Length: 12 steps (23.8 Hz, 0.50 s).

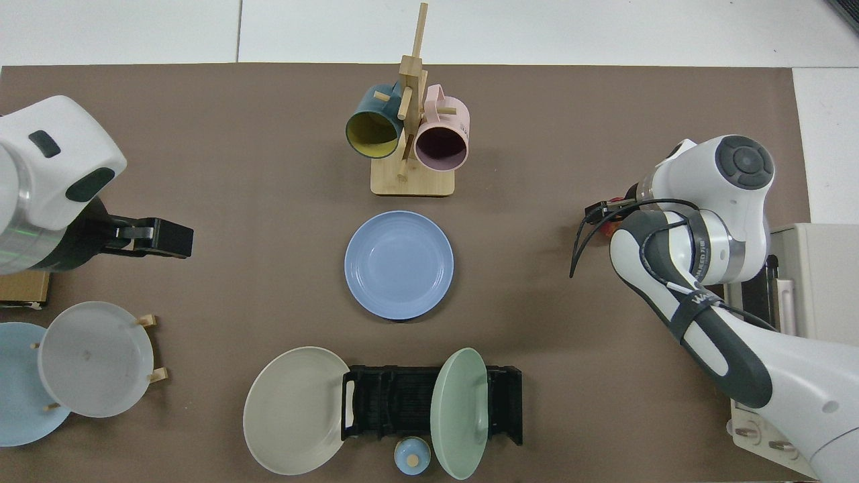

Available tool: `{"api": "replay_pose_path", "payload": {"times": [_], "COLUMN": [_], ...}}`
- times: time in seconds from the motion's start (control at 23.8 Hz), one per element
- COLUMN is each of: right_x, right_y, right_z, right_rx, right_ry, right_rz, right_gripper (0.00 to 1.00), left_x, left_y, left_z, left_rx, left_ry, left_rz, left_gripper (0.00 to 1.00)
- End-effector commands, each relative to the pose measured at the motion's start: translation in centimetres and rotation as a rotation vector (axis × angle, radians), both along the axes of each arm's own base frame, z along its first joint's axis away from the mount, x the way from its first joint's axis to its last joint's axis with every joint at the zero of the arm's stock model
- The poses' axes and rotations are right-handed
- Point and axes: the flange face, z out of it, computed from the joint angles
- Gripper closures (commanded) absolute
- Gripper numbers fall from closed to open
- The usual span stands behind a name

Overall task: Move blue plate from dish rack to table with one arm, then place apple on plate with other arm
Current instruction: 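Grasp the red-yellow apple with the right gripper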

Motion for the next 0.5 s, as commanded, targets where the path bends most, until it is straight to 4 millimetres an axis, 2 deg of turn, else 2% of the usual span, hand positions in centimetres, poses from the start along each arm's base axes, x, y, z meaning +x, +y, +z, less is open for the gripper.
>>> {"api": "replay_pose_path", "payload": {"times": [0.0, 0.08, 0.25, 0.38, 0.46], "right_x": [-0.8, -0.9, -0.3, 0.8, 1.7], "right_y": [-0.5, -0.5, -0.1, 0.8, 2.4], "right_z": [0.3, 0.2, 0.8, 2.9, 5.0], "right_rx": [0.004, 0.005, 0.017, 0.021, 0.027], "right_ry": [0.005, 0.013, 0.014, -0.014, -0.031], "right_rz": [0.034, 0.031, 0.021, 0.004, -0.024], "right_gripper": [0.33, 0.98, 1.00, 1.00, 1.00], "left_x": [-0.6, -0.6, -0.6, -0.6, -0.6], "left_y": [0.3, 0.3, 0.4, 0.4, 0.4], "left_z": [0.4, 0.4, 0.4, 0.4, 0.4], "left_rx": [0.002, 0.002, 0.002, 0.002, 0.002], "left_ry": [0.006, 0.006, 0.006, 0.006, 0.006], "left_rz": [0.011, 0.011, 0.012, 0.012, 0.012], "left_gripper": [0.00, 0.00, 0.00, 0.00, 0.00]}}
